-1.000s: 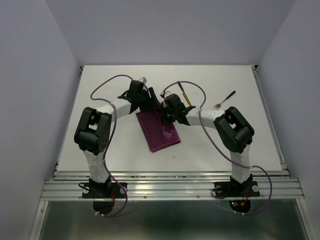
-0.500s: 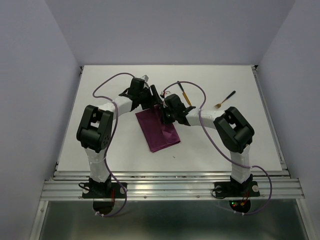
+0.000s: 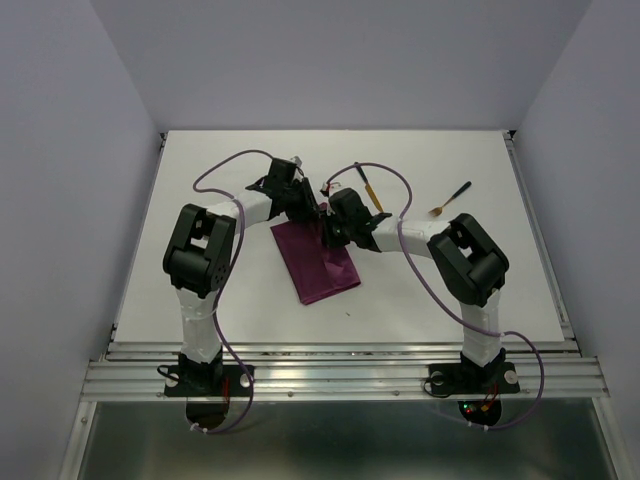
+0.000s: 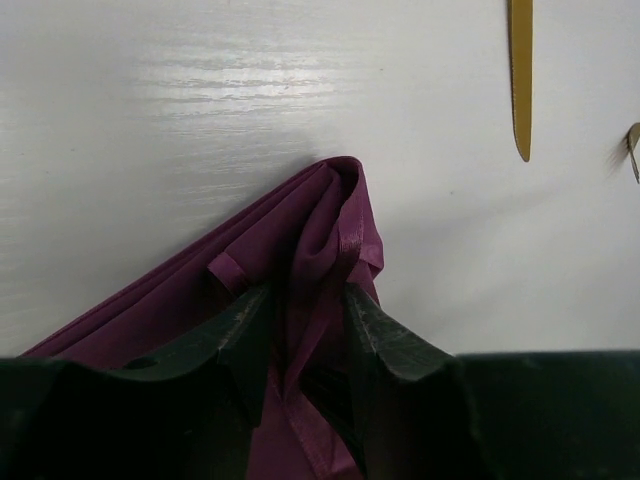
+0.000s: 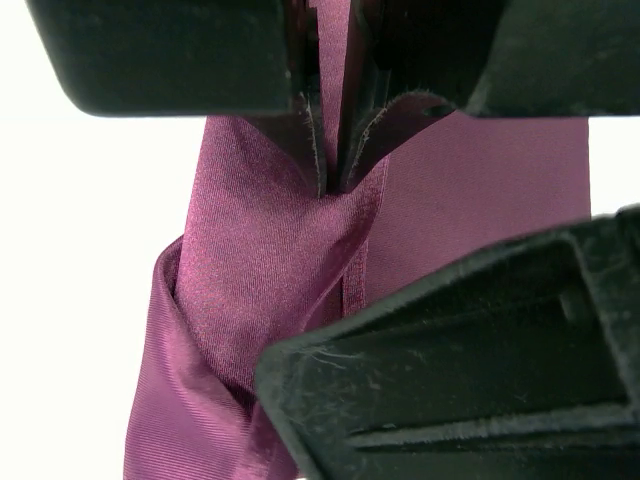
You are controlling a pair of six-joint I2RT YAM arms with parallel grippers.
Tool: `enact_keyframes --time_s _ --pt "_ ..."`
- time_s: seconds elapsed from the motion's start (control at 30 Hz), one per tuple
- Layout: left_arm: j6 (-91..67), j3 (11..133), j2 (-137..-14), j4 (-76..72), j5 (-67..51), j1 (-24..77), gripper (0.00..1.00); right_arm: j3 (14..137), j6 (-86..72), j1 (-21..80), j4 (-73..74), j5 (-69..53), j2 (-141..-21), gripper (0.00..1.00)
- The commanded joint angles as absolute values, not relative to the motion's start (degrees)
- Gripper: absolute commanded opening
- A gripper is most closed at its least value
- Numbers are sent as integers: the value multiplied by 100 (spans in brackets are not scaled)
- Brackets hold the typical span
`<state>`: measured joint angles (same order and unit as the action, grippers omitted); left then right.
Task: Fold the napkin into a case and place the utensils inside
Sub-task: Smooth out the 2/3-rectangle-folded napkin at the center of the board.
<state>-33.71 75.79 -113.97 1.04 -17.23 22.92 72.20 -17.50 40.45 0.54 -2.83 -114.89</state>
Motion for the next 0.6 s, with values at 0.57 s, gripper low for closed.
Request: enact_keyframes --time_s 0.57 --pt "-2980 7690 -11443 114 -1802 2259 8 7224 -2153 3674 70 -255 -10714 26"
